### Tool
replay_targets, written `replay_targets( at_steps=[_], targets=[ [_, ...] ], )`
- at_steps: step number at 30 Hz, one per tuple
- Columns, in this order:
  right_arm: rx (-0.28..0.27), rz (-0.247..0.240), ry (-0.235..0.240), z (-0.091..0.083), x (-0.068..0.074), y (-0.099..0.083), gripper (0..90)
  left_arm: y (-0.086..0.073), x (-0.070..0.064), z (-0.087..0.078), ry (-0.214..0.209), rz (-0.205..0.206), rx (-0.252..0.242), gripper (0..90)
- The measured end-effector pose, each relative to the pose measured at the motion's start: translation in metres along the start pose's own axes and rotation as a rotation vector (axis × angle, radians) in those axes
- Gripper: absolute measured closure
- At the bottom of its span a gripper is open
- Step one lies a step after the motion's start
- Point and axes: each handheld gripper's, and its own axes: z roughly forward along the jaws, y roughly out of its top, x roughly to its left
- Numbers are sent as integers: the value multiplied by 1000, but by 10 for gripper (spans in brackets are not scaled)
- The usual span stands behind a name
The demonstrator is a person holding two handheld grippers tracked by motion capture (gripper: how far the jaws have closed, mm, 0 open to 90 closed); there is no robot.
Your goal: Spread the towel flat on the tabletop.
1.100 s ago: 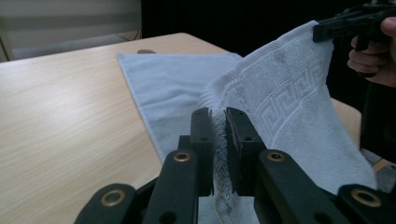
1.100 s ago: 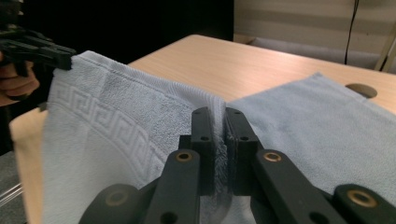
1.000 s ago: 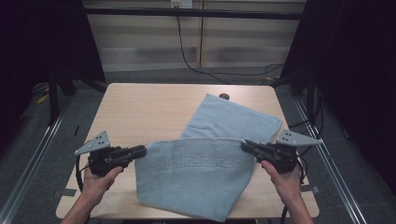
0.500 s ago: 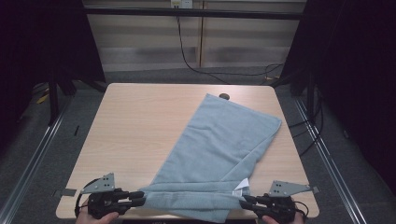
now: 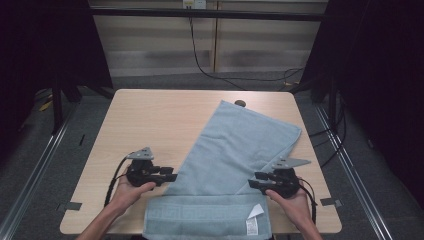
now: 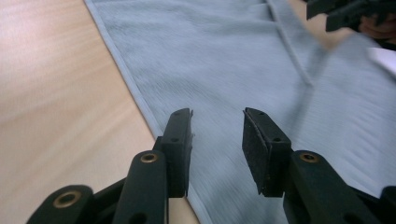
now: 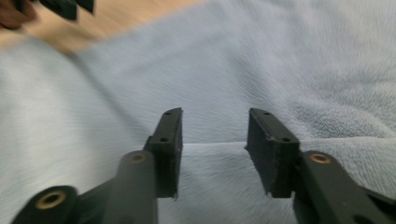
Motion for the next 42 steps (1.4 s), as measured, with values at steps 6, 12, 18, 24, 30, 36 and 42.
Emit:
replay_targets(
  at_steps=[6,12,18,24,30,36,42],
  targets=[
    [88,-10,-13,24,2,-7,463,0,-4,32,28,84,96,625],
    [108,-108,-103,26,13,-13,699,-11,-15,25,94,149,81,654],
    [20,-52,-78,11,13,-14,872,-28,-24,6,102,156,82,697],
    [-64,-9,-91,-18,13,-19,875,-49,-35,-17,115,133,82,705],
    [-120,37,-124,-46,3,-30,873,-58,-35,-30,123,113,84,719],
    [-114,78,-177,-64,-5,-47,855,-58,-33,-33,128,67,82,678],
    [-110,20,-85,-52,11,-42,720,-42,-35,-21,114,88,72,635]
  ],
)
